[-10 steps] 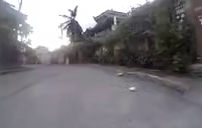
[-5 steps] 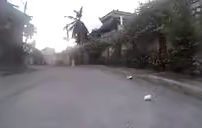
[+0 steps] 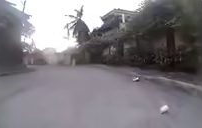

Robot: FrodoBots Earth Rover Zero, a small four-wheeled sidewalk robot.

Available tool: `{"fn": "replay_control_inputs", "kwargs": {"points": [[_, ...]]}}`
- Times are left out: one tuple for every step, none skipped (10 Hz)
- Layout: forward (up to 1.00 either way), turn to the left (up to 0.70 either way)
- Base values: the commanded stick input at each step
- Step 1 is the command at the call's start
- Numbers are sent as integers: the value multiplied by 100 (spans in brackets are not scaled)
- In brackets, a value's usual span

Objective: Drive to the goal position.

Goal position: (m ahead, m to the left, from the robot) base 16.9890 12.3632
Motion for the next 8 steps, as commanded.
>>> {"fn": "replay_control_inputs", "kwargs": {"points": [[100, 0], [100, 0], [100, 0], [100, 0], [100, 0], [100, 0], [100, 0], [100, 0]]}}
